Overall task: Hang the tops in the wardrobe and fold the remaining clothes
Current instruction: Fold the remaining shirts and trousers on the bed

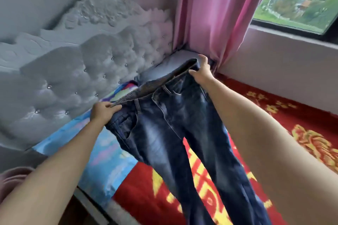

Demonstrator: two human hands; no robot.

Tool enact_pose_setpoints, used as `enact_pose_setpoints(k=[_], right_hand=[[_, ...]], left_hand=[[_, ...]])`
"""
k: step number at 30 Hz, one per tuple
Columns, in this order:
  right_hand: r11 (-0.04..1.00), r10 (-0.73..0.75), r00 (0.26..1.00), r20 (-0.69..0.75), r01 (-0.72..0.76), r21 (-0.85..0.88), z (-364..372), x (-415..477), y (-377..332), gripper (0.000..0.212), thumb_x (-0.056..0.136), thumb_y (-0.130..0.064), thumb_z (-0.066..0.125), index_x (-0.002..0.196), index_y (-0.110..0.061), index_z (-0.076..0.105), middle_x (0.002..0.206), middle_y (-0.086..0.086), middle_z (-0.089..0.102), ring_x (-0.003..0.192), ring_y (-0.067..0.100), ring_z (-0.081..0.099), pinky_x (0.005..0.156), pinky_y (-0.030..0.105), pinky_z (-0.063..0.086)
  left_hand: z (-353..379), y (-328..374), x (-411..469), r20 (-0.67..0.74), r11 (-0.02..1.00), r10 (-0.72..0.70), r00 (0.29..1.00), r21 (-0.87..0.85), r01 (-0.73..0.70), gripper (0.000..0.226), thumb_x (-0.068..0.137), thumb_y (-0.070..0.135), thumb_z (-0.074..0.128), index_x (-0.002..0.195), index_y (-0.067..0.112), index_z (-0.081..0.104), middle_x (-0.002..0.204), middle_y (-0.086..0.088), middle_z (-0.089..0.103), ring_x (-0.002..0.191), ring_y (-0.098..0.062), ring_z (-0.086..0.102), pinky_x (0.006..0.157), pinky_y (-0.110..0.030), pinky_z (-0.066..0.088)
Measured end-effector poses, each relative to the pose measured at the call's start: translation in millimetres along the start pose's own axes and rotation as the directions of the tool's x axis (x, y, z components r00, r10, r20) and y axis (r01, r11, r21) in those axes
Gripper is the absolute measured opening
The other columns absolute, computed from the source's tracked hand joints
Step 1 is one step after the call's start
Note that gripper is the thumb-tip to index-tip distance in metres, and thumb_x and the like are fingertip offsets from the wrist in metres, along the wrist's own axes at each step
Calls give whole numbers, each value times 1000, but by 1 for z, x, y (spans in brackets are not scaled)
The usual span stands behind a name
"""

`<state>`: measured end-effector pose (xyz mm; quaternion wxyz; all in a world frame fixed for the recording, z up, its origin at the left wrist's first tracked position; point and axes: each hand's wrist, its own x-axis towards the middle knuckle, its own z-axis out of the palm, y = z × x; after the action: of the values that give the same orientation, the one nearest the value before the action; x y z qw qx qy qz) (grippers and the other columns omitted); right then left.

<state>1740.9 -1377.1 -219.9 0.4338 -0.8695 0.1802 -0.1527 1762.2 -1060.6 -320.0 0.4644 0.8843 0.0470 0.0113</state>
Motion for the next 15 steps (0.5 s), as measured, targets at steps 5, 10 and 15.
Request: enact_pose_setpoints(k=[5, 10, 15], right_hand=[[983, 48, 952, 301, 9, -185, 81, -7, 34, 87, 87, -5, 61, 150, -12, 2, 146, 24, 25, 120, 31, 44, 88, 33, 41], [851, 462, 804, 374, -283, -443, 88, -108, 173, 79, 90, -15, 59, 150, -11, 7, 134, 18, 41, 110, 29, 49, 75, 28, 44], [714, 683, 642, 348, -484, -506, 84, -228, 271, 65, 90, -21, 56, 145, -6, 23, 141, 16, 41, 124, 29, 46, 91, 31, 40]], left_hand=[[-8, -64, 29, -58, 893, -130, 990, 428, 143, 74, 81, 35, 71, 142, 18, 32, 141, -26, 31, 126, -43, 34, 100, -51, 32], [67, -122, -29, 262, 800, -214, 941, 600, 15, 82, 86, 39, 63, 150, 22, 14, 152, -19, 17, 137, -37, 22, 107, -47, 29], [139, -164, -122, 466, 804, -344, 815, 594, 0, 71, 86, 33, 61, 145, 19, 25, 143, -16, 30, 130, -37, 31, 103, -42, 33]])
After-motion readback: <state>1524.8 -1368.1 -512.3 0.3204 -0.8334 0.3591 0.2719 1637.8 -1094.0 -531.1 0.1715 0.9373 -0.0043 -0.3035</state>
